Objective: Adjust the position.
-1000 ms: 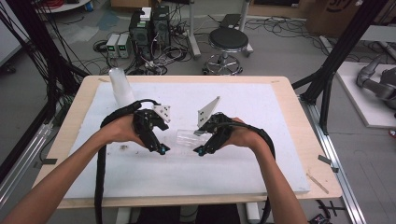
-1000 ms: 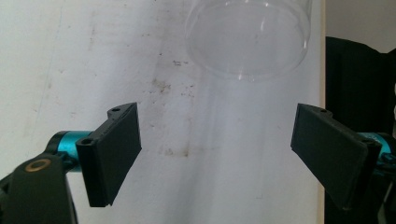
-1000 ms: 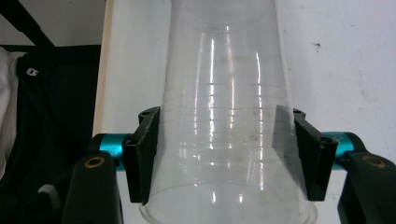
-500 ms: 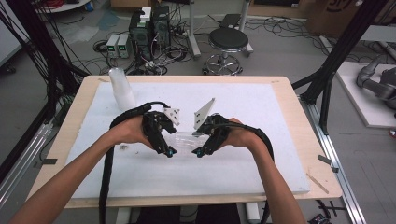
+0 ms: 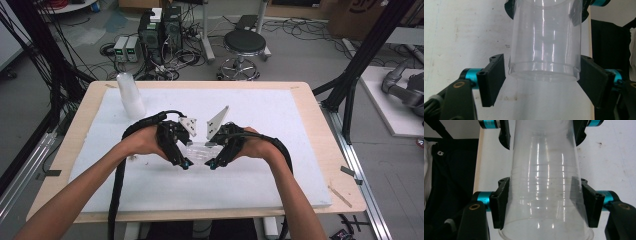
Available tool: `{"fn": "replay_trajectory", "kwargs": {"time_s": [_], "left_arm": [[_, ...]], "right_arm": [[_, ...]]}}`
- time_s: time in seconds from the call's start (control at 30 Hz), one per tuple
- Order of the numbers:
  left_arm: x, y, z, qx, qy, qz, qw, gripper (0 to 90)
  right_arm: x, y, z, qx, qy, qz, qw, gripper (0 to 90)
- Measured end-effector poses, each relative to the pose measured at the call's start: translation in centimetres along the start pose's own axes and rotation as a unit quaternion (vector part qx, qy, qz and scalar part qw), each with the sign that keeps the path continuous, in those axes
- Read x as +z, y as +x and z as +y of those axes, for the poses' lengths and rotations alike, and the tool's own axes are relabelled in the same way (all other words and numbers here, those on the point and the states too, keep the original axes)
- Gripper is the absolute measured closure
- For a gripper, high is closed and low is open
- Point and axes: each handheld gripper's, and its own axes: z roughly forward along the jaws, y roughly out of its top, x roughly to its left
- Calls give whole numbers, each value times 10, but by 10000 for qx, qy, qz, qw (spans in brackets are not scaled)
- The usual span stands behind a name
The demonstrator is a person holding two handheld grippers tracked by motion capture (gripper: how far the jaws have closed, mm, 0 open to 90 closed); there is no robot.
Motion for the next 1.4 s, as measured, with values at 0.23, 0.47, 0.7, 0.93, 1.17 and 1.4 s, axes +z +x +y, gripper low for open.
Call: {"fn": "replay_trajectory", "kwargs": {"time_s": [0.23,0.47,0.7,0.93,1.17,1.4], "left_arm": [[3,-1,1,106,0,-76,9999,368],[4,1,0,79,-21,-40,10000,415],[3,1,0,103,24,9,9999,419],[2,2,-2,74,28,2,10000,419],[7,4,-6,-17,-41,24,10000,418],[15,3,-24,-129,-406,139,9990,418]], "right_arm": [[1,0,0,2,17,8,10000,352],[2,-2,0,-18,40,20,10000,353],[4,-3,0,-86,-48,-49,9999,174],[2,-4,0,-31,-149,-30,9999,141],[-1,-4,0,30,-318,-86,9995,136],[-13,-7,-3,137,-878,-224,9958,136]]}}
